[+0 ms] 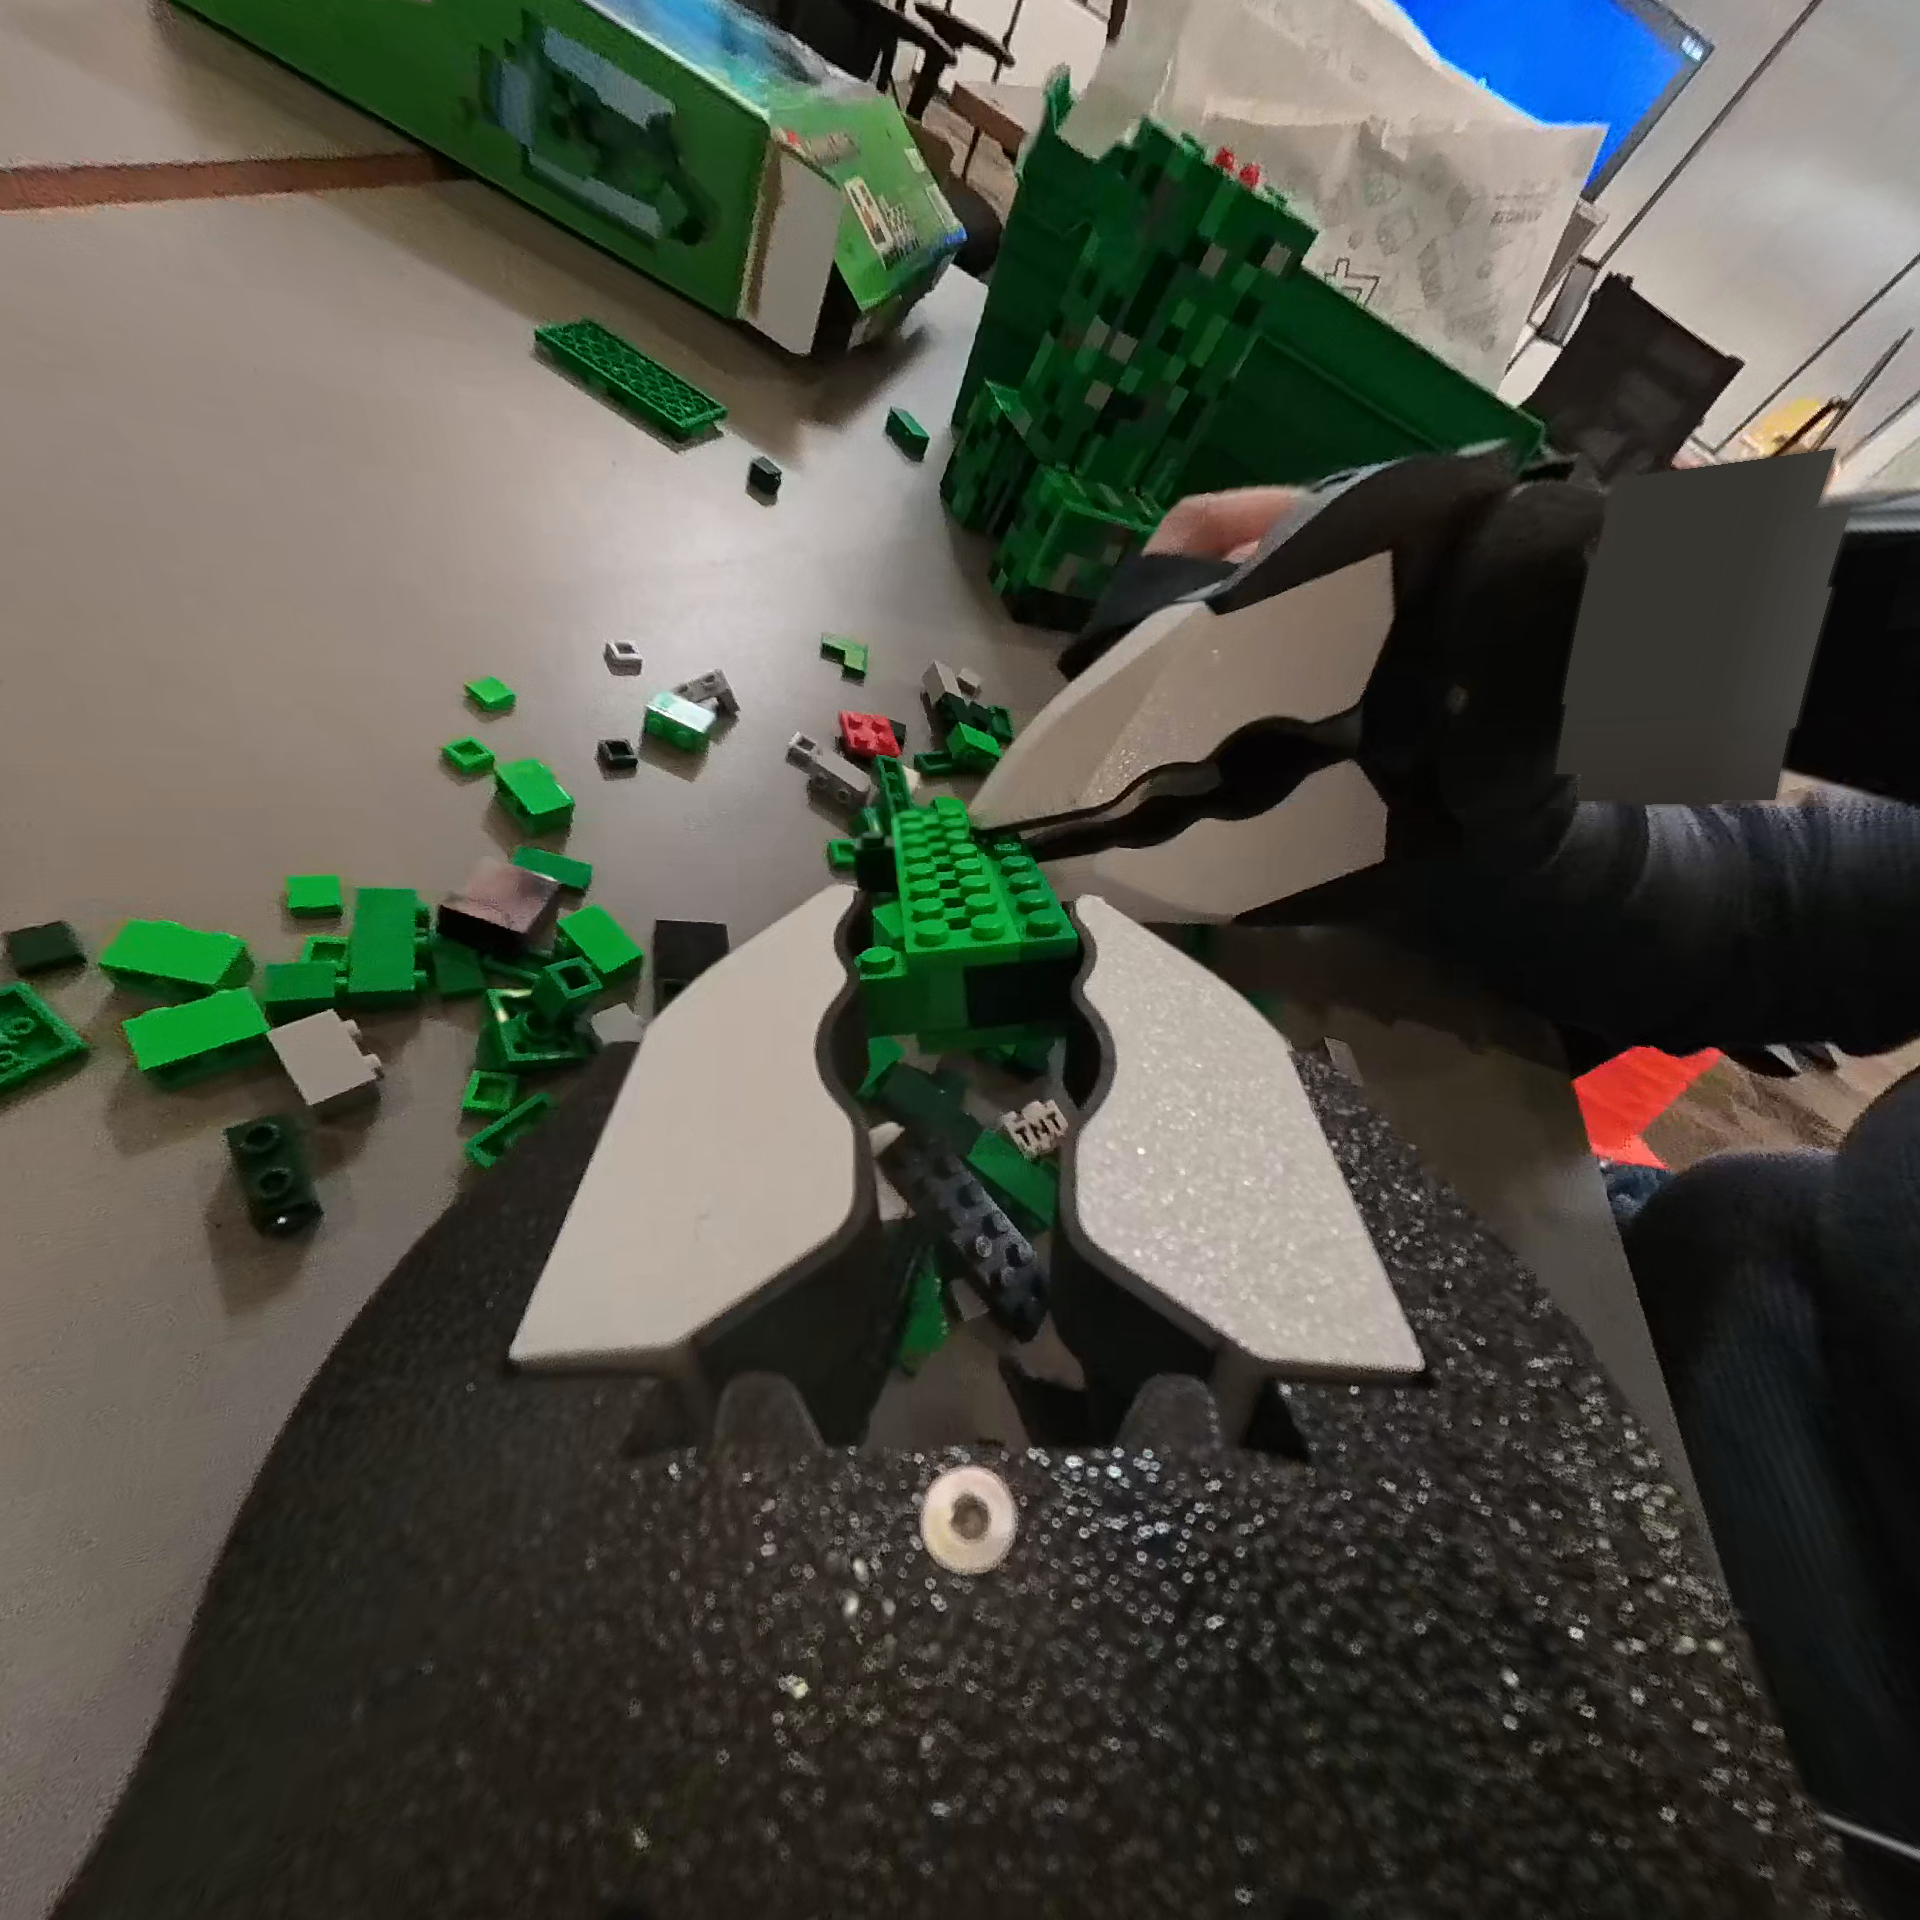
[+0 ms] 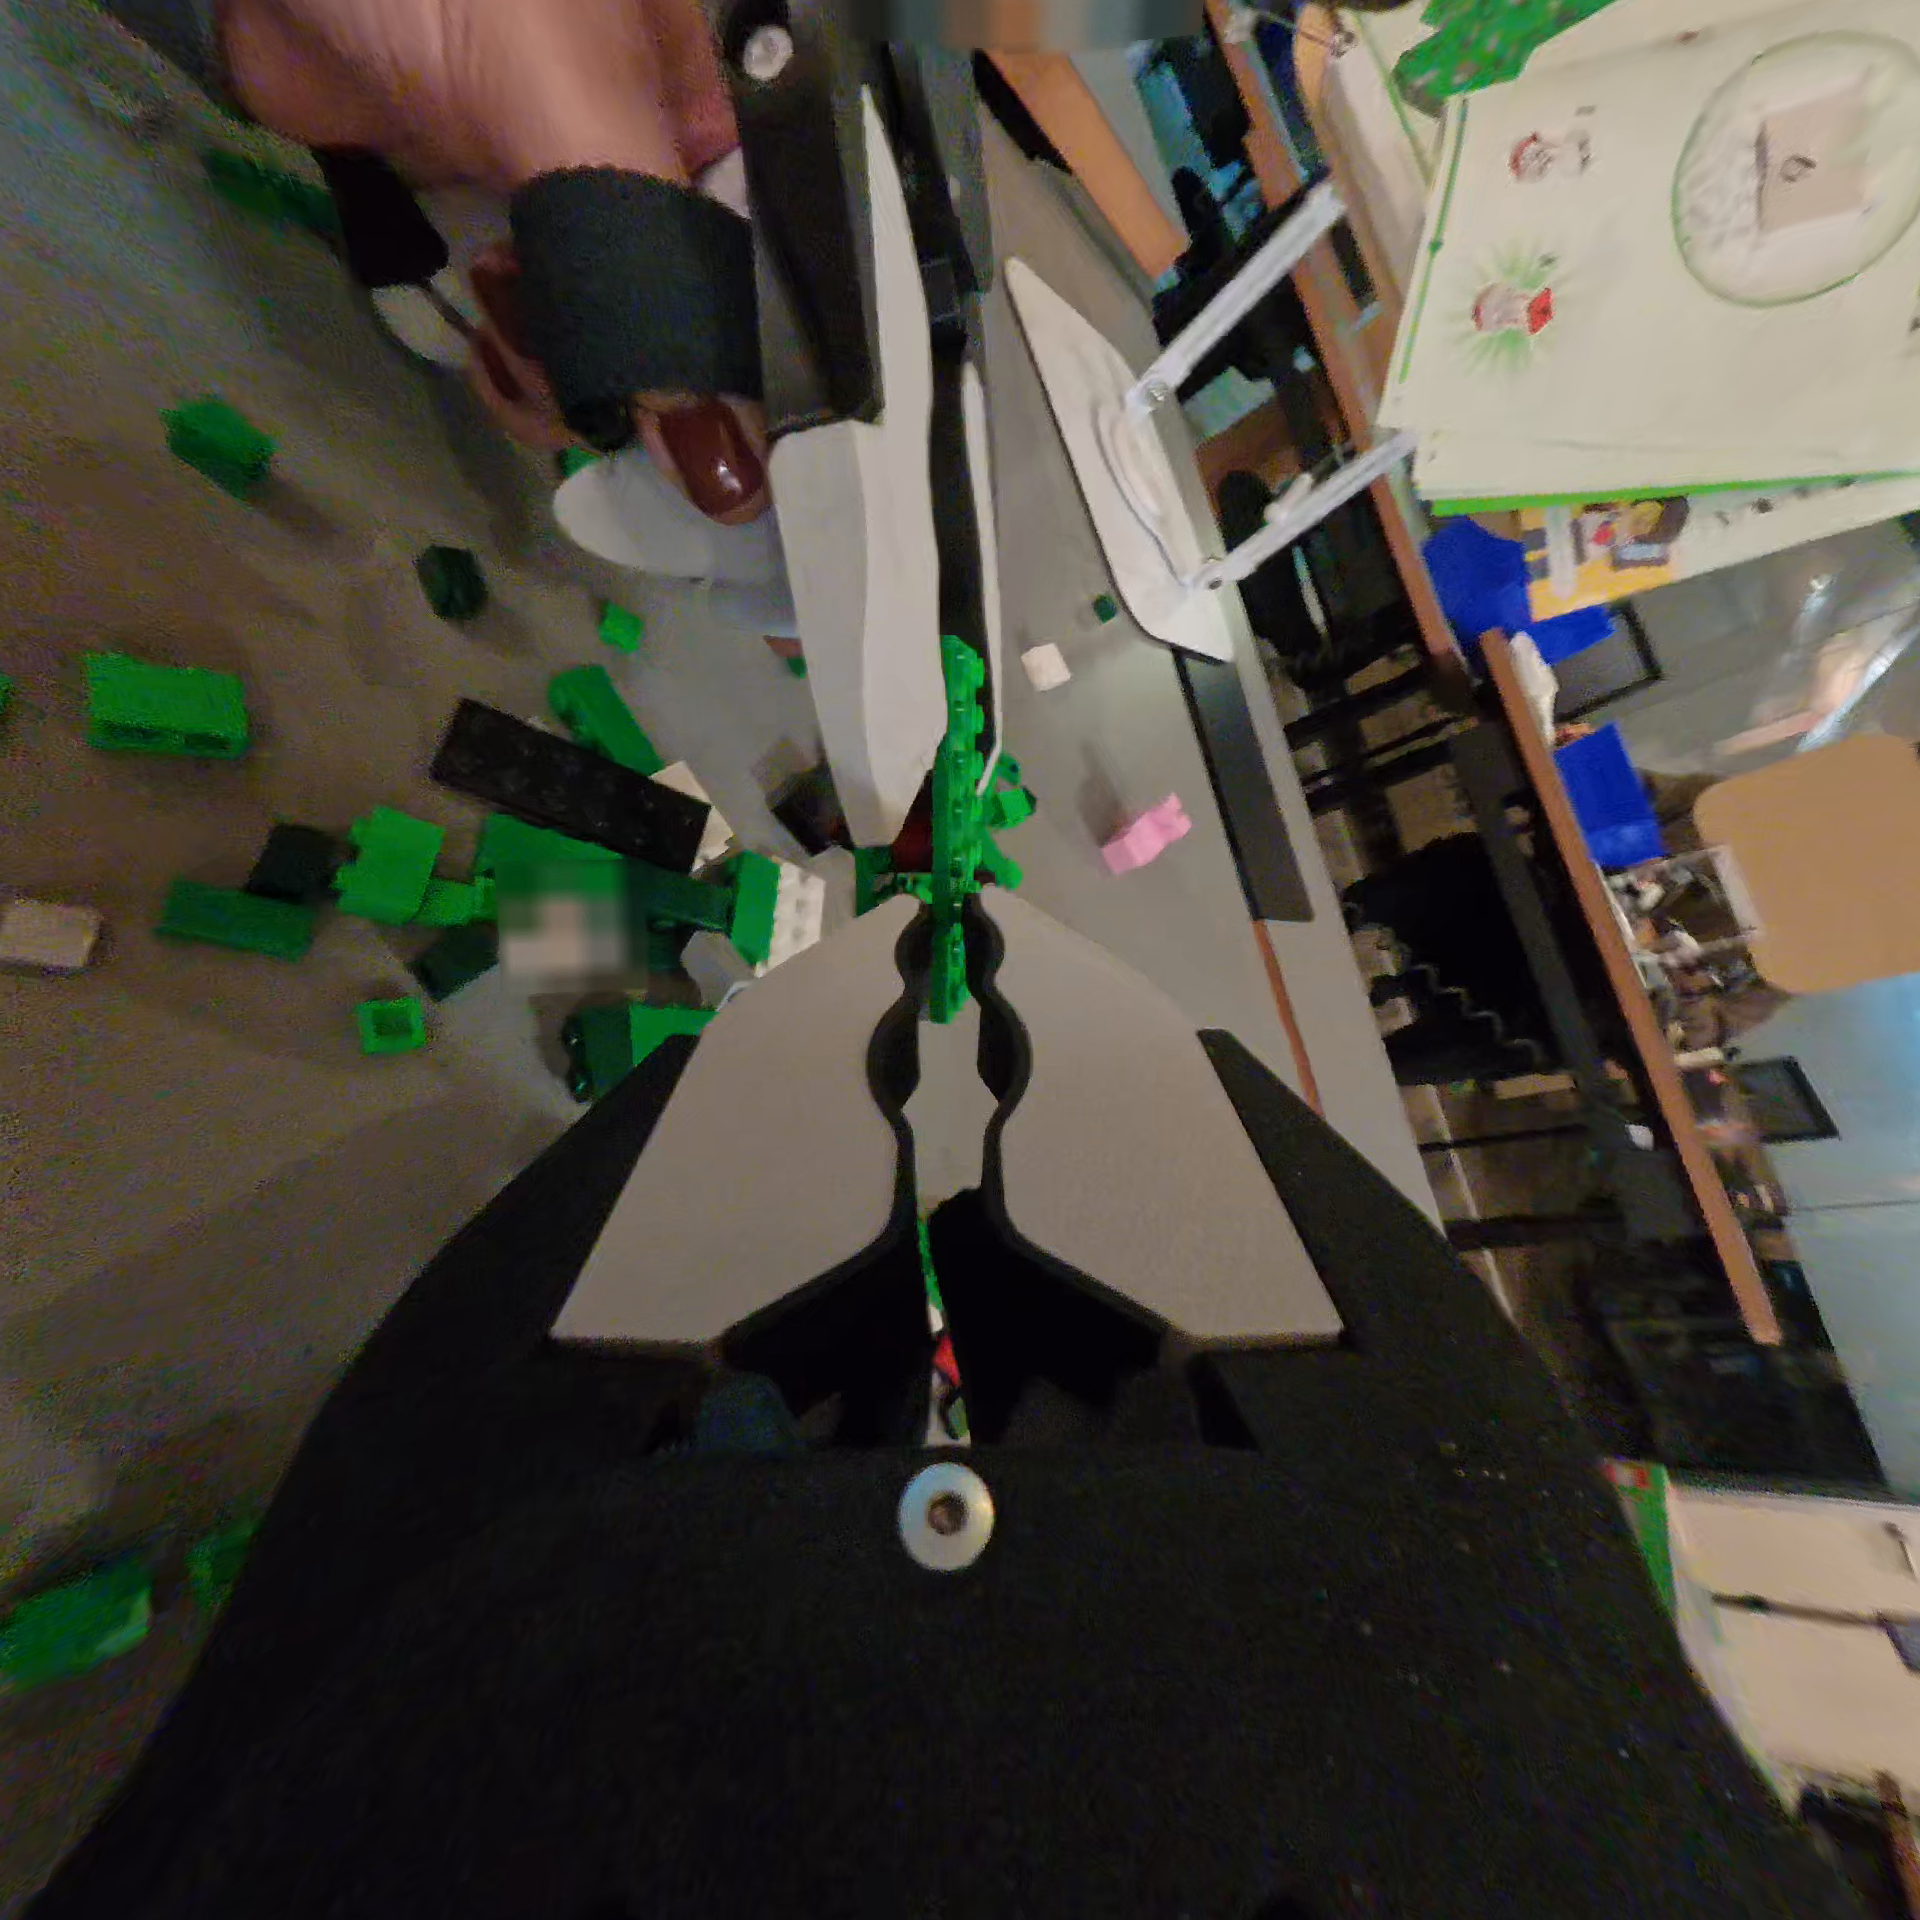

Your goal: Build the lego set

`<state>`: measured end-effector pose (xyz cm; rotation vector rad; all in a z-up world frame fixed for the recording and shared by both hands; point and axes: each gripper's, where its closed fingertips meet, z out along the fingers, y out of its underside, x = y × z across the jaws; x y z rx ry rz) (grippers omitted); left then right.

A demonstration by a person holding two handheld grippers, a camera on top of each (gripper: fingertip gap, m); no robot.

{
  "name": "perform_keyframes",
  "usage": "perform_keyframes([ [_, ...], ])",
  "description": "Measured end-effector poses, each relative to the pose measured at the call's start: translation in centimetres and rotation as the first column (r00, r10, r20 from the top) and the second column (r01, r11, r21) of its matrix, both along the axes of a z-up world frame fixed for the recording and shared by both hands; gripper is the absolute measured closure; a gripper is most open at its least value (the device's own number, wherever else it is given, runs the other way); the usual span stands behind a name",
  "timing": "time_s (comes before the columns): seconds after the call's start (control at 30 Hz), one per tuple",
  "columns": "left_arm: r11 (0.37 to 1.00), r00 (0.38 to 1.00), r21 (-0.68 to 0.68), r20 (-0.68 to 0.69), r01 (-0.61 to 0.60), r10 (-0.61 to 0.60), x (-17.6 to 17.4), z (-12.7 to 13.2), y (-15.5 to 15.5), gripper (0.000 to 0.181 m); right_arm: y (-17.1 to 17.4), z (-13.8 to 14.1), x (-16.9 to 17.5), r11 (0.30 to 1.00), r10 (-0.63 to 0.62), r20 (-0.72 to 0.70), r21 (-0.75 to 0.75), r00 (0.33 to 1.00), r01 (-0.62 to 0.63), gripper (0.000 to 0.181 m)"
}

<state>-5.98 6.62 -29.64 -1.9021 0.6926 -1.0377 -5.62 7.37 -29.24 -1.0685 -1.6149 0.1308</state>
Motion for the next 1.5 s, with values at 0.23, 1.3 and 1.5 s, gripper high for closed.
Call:
perform_keyframes([
  [0.23, 0.997, 0.995, 0.061, 0.086, -0.049, 0.043, -0.8, 1.5, 0.6, 0.148, 0.5, 1.3, -0.9, 0.91, -0.122, -0.243, -0.414, 0.962, 0.011, 0.177],
  [1.3, 0.999, 0.999, -0.04, 0.03, 0.015, -0.014, -0.1, -0.2, -0.2, 0.148, 0.3, -0.6, -1.1, 0.985, -0.074, 0.036, 0.16, 0.997, 0.067, 0.175],
  [1.5, 0.996, 0.998, 0.084, 0.055, -0.031, 0.026, -0.3, 1.2, 0.4, 0.148, 0.6, 0.1, -1.4, 0.937, -0.15, -0.174, -0.339, 0.973, 0.084, 0.178],
])
